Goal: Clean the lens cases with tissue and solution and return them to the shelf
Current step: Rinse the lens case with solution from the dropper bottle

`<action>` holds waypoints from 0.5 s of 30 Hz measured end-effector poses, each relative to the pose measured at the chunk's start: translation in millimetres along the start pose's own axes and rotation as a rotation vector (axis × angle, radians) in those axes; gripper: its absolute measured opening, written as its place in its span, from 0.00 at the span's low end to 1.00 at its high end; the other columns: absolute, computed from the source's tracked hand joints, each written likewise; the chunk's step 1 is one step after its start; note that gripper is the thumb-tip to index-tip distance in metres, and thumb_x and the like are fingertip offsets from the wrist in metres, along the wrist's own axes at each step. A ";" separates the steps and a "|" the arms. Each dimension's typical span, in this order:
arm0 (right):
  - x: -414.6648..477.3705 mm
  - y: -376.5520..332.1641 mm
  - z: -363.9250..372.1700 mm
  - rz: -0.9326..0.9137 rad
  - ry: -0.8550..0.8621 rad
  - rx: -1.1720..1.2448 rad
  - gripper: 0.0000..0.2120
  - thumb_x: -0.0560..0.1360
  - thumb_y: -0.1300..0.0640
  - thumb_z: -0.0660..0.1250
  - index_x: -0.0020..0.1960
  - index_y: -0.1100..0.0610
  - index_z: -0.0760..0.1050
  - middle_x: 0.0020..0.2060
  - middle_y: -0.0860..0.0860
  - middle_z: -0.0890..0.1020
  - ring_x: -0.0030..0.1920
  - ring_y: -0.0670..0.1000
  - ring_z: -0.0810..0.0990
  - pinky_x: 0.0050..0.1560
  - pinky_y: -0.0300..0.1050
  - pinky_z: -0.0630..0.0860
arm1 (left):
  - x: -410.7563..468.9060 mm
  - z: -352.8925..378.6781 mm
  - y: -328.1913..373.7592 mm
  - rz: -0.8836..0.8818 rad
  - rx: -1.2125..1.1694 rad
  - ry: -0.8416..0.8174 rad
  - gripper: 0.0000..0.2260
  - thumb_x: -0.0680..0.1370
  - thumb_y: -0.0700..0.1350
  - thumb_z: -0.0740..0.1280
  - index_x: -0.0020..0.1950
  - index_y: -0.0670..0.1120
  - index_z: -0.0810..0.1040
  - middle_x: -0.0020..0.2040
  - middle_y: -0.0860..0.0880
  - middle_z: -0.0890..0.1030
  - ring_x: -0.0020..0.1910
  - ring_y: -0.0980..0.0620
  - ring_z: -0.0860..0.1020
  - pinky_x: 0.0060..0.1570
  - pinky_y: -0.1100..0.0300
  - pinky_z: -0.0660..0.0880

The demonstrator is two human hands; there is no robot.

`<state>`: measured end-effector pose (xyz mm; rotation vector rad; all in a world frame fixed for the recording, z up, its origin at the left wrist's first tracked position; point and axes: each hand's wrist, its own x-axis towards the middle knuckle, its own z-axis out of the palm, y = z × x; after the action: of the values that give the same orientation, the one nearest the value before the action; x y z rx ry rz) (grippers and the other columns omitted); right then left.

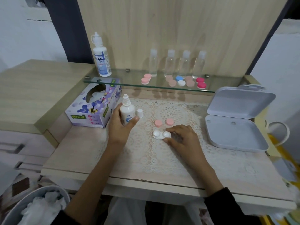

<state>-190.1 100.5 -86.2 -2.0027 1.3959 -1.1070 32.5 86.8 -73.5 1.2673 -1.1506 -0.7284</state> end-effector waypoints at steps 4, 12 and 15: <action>0.0 1.3 0.6 -0.013 -0.004 -0.011 0.11 0.71 0.54 0.75 0.53 0.49 0.82 0.46 0.41 0.80 0.52 0.46 0.73 0.50 0.38 0.68 | 5.2 -7.7 1.4 0.021 0.101 -0.072 0.21 0.72 0.42 0.73 0.63 0.52 0.71 0.61 0.52 0.77 0.61 0.54 0.75 0.63 0.52 0.72; 0.8 3.4 1.6 -0.031 0.013 -0.055 0.11 0.70 0.54 0.76 0.52 0.49 0.82 0.45 0.40 0.80 0.50 0.46 0.73 0.47 0.34 0.66 | 18.0 -39.3 25.8 0.512 0.888 -0.382 0.24 0.69 0.44 0.76 0.64 0.47 0.75 0.56 0.50 0.76 0.54 0.50 0.74 0.50 0.52 0.73; 0.0 1.8 1.6 -0.032 0.016 -0.049 0.10 0.70 0.54 0.76 0.51 0.50 0.82 0.45 0.42 0.81 0.50 0.46 0.73 0.47 0.32 0.65 | 21.4 -39.9 27.5 0.612 1.020 -0.472 0.25 0.67 0.44 0.77 0.63 0.45 0.76 0.55 0.47 0.78 0.52 0.46 0.76 0.44 0.51 0.75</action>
<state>-189.9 99.6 -88.4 -2.0619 1.4168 -1.1146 71.9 86.6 -38.1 1.4305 -2.3332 0.0967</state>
